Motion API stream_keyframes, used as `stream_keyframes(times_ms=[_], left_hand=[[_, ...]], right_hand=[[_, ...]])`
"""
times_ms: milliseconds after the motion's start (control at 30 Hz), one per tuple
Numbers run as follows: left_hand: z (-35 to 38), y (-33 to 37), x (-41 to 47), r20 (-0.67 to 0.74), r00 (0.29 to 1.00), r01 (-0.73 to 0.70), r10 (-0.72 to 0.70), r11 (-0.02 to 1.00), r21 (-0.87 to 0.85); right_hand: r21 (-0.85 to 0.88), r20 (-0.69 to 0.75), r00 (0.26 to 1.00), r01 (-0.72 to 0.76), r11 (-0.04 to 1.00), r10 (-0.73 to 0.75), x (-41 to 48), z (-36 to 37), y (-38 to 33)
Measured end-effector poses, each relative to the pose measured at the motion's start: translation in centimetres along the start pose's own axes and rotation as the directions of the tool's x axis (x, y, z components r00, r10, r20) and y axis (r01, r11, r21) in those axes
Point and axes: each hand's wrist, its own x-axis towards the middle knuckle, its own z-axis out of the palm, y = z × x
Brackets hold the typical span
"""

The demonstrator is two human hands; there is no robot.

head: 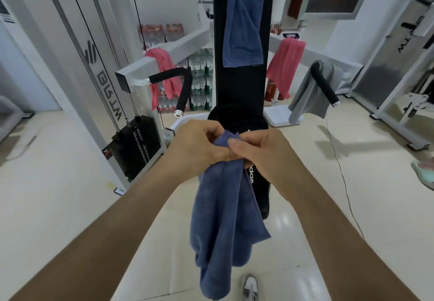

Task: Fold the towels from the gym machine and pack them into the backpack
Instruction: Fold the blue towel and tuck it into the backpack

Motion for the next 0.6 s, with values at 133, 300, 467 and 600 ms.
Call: stream_keyframes(times_ms=[133,300,467,600], left_hand=[[-0.2,-3.7,2.4,0.338,0.913,0.271,-0.227,0.959,-0.086],[-1.3,-7.6,6.6,0.394,0.780,0.128,-0.486,0.740,0.660],[-3.4,-6.0,14.5,0.159,0.964,-0.058,-0.214,0.414,0.909],[-4.6,-4.4,20.6,0.066,0.994,-0.083,0.087,0.212,0.974]], right_hand=[[0.119,-0.167,0.986,0.048,0.992,-0.028,3.9,-2.3,0.9],[-0.032,-0.402,0.904,0.145,0.989,-0.145,11.7,-9.3,2.7],[-0.234,-0.475,0.865,0.052,0.971,-0.161,18.8,-14.8,6.5],[-0.240,-0.525,0.836,0.033,0.970,-0.158,23.5,-17.7,9.2]])
